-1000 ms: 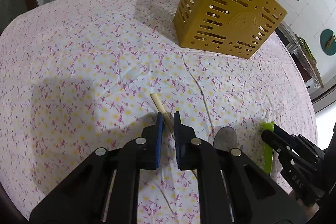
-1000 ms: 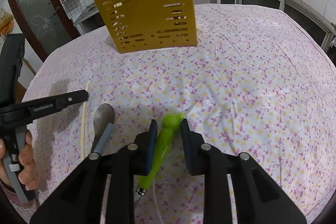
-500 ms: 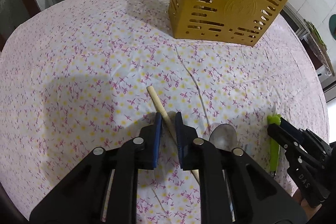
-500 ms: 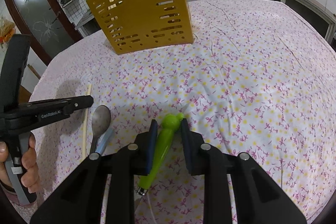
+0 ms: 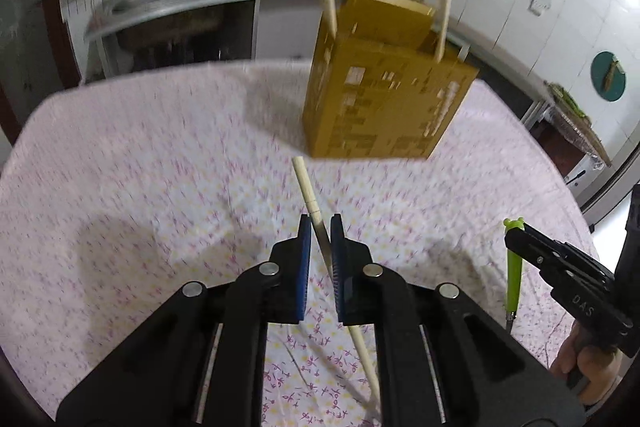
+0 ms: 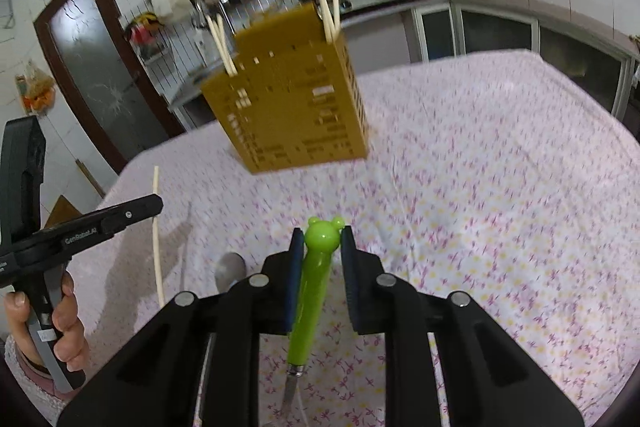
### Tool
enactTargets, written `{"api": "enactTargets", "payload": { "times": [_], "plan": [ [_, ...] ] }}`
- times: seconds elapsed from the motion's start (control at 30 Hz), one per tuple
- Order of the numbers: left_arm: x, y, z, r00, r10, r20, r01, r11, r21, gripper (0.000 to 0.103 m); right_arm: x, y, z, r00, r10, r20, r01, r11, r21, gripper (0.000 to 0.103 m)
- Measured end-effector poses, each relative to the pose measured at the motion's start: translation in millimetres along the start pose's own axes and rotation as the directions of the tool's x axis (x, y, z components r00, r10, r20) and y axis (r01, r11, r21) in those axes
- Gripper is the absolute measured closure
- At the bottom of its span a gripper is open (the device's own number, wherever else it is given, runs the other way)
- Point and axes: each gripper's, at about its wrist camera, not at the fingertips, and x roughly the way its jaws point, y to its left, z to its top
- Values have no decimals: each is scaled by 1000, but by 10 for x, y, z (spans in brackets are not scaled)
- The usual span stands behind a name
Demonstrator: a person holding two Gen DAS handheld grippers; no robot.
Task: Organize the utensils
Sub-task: 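Lower the chopstick into the yellow holder with the left tool while the right tool lowers the green utensil in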
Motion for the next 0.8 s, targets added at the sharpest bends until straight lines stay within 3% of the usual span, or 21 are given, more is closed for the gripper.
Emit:
{"api": "enactTargets", "payload": {
  "times": [0.23, 0.37, 0.8],
  "plan": [
    [-279, -103, 18, 994, 2, 111, -8, 999, 54, 98, -201, 50, 89, 997, 13, 72, -11, 1000, -23, 84],
    [-478, -142, 16, 981, -17, 192, 1, 997, 83, 98, -361, 69, 123, 991, 25, 133, -21, 999, -32, 84],
    [-698, -212, 158, 953, -72, 294, 46, 994, 96, 98, -775, 143, 315, 945, 47, 324, -16, 995, -100, 84]
  ]
}}
